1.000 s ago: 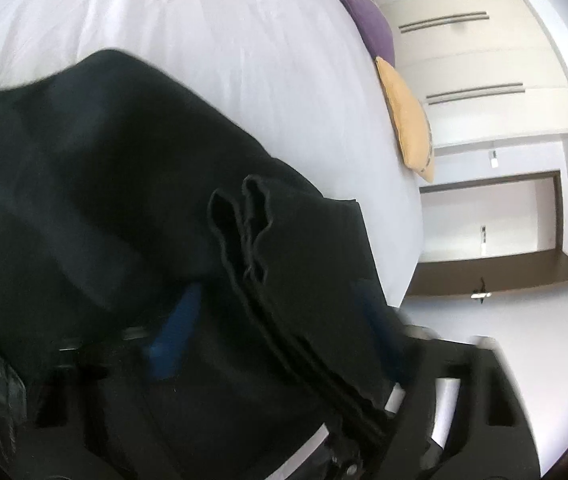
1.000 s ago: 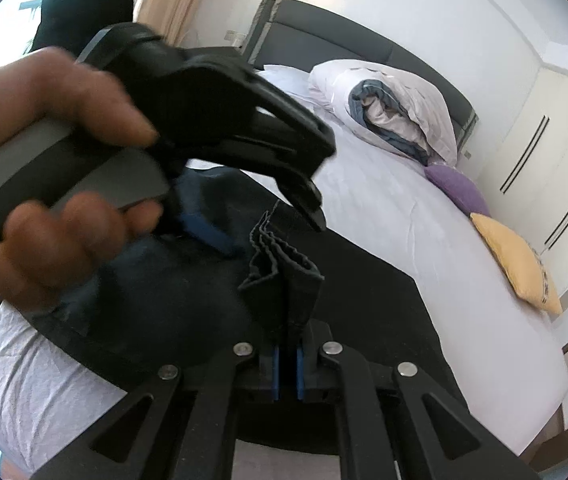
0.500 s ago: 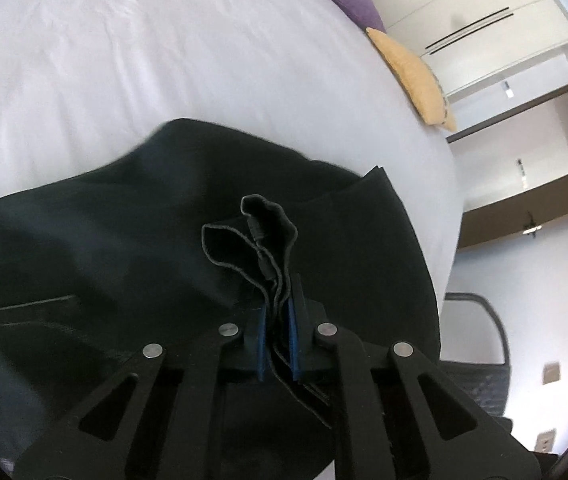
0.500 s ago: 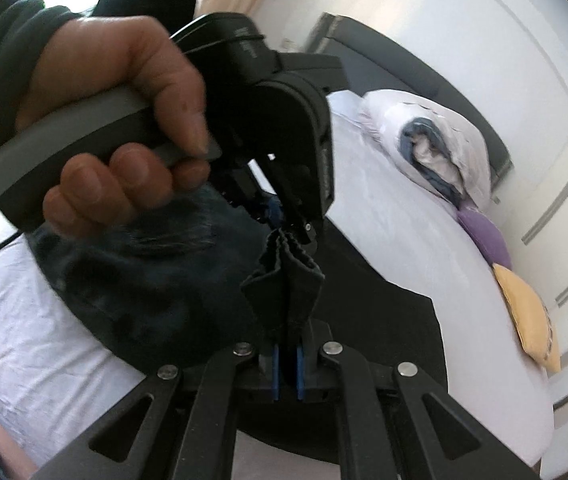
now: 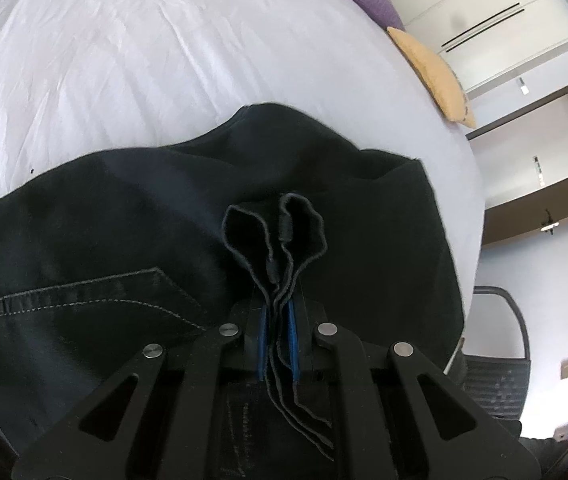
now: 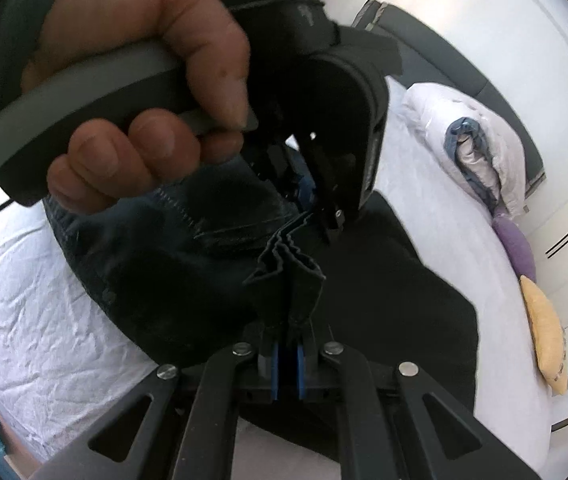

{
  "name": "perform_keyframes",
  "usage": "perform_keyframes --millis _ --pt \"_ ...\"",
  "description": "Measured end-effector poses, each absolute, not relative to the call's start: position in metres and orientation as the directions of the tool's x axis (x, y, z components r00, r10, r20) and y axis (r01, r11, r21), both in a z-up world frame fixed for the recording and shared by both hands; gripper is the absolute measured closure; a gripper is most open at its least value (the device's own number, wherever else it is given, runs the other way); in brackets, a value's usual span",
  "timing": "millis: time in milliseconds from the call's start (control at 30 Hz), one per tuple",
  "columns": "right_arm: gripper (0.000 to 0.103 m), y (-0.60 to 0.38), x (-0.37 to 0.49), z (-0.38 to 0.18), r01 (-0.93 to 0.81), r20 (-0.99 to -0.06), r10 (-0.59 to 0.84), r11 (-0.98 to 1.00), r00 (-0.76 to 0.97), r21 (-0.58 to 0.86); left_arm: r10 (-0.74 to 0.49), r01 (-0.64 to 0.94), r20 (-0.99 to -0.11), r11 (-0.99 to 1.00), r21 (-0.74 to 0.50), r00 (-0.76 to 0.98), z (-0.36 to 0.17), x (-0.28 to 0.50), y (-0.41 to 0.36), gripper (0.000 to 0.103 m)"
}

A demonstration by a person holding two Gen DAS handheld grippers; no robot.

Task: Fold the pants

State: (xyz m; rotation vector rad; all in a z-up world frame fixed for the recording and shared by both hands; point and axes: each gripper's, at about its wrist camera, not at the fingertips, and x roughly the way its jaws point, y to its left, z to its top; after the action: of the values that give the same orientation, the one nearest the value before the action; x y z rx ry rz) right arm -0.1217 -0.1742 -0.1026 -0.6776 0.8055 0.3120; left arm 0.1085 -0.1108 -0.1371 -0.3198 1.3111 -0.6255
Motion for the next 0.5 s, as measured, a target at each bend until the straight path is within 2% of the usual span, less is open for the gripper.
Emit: perform_keyframes --millis 100,167,233,267,300,367,500 --pt "0.09 -0.176 -0.12 -0.114 -0.512 -0.777 0.016 0.76 0.629 -0.4 -0.589 0.245 -0.798 0.798 -0.55 0.128 -0.147 0.1 -0.101 0.09" --pt "0.089 -0.179 -0.119 -0.116 -0.512 -0.785 0.023 0.769 0.619 -0.382 -0.575 0.253 -0.806 0.809 -0.531 0.144 -0.142 0.095 -0.098 0.085" --pt "0.082 -0.185 -0.117 -0.111 -0.507 -0.796 0.037 0.789 0.604 -0.348 -0.532 0.248 -0.825 0.839 -0.484 0.19 -0.133 0.095 -0.094 0.072" --pt "0.071 -0.189 -0.115 -0.108 -0.505 -0.806 0.05 0.802 0.59 -0.32 -0.5 0.235 -0.836 0.861 -0.451 0.225 -0.128 0.096 -0.085 0.072" --pt "0.055 -0.197 -0.113 -0.102 -0.503 -0.818 0.08 0.821 0.569 -0.27 -0.473 0.223 -0.844 0.878 -0.425 0.254 -0.122 0.096 -0.079 0.072" --pt "0.035 -0.216 -0.112 -0.084 -0.511 -0.833 0.19 0.85 0.52 -0.126 -0.433 0.201 -0.844 0.9 -0.386 0.317 -0.106 0.094 -0.066 0.072" --pt "0.033 -0.276 -0.1 -0.044 -0.521 -0.783 0.431 0.838 0.448 0.163 -0.469 0.267 -0.797 0.881 -0.39 0.38 -0.078 0.077 -0.077 0.072"
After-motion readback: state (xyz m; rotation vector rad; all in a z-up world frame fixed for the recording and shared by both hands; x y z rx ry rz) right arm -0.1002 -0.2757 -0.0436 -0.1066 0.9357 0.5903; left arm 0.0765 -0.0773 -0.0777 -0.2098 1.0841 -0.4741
